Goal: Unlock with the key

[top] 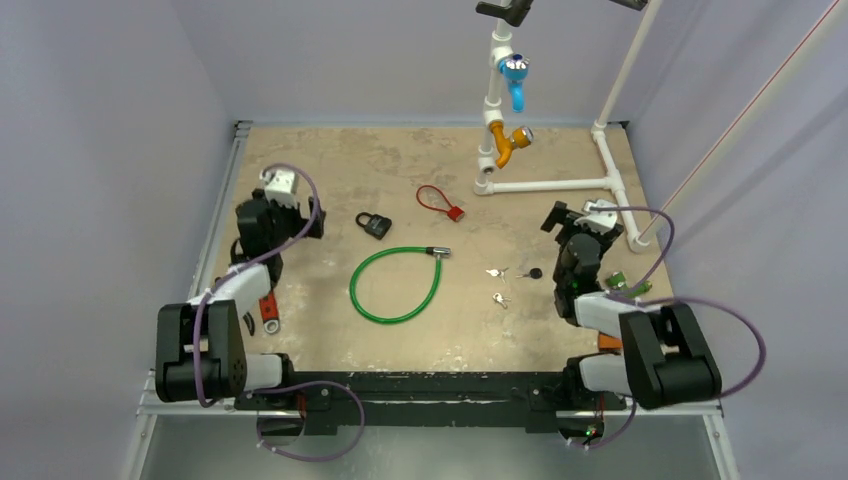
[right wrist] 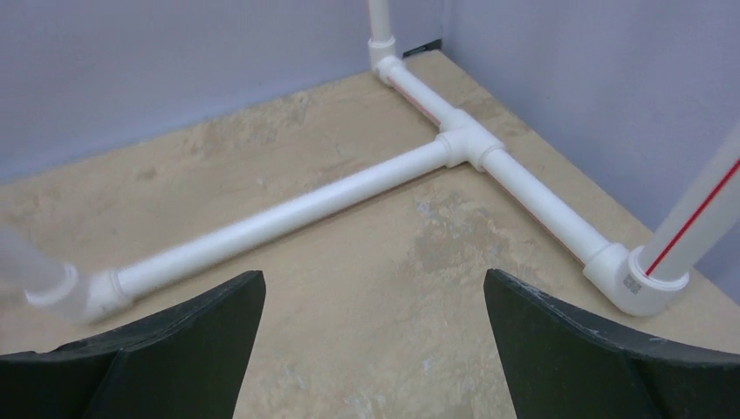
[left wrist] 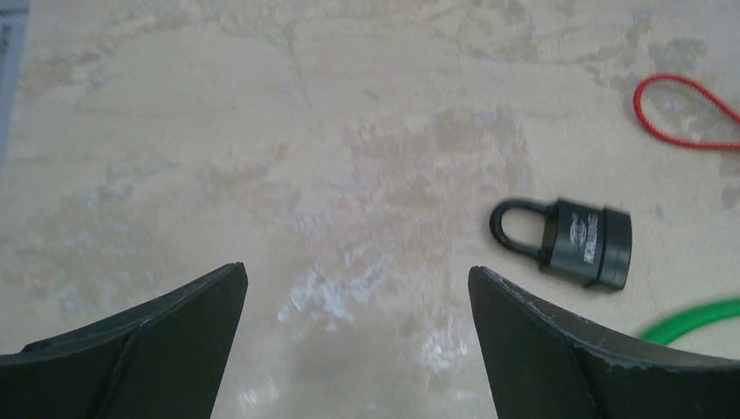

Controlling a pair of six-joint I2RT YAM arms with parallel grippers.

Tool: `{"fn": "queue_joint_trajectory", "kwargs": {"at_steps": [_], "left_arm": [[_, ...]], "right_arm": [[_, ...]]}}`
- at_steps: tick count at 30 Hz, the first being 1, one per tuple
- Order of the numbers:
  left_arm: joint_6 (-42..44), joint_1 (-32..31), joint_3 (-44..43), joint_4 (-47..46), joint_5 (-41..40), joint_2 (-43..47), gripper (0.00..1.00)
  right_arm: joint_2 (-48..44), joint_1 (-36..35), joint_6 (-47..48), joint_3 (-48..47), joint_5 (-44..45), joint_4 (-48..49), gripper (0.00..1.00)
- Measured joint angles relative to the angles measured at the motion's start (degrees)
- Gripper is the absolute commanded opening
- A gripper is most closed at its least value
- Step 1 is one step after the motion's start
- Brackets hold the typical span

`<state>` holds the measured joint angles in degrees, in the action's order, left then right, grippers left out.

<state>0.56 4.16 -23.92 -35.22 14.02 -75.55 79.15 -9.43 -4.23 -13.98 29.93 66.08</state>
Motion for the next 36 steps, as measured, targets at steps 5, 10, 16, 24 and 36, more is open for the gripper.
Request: {"fn": "queue_joint_trajectory", "kwargs": {"at_steps": [5, 10, 16, 24, 36], "left_arm": [[1.64, 2.73, -24.96, 27.52, 3.98, -0.68, 1.0], [2.58, 4.07, -31.95, 44.15, 6.47, 2.73, 1.0], [4.83, 4.04, -34.36, 61.46, 8.87, 5.42, 1.0], [12.46, 2.89, -37.16, 77.99, 10.25, 7.72, 1.0], [21.2, -0.24, -37.16, 89.7, 11.5, 13.22, 1.0]], "right_arm": [[-11.34, 0.24, -14.01, -12.74, 8.83, -26.18, 0.99], [-12.07, 0.98, -26.25, -22.93, 5.16, -45.86, 0.99], [-13.84, -1.99, -29.07, -23.28, -3.52, -58.03, 0.99], [-12.37, -26.43, -32.52, -26.8, 2.93, -74.27, 0.86], [-6.1, -31.26, -44.26, -26.84, 4.81, -91.58, 0.75]]}}
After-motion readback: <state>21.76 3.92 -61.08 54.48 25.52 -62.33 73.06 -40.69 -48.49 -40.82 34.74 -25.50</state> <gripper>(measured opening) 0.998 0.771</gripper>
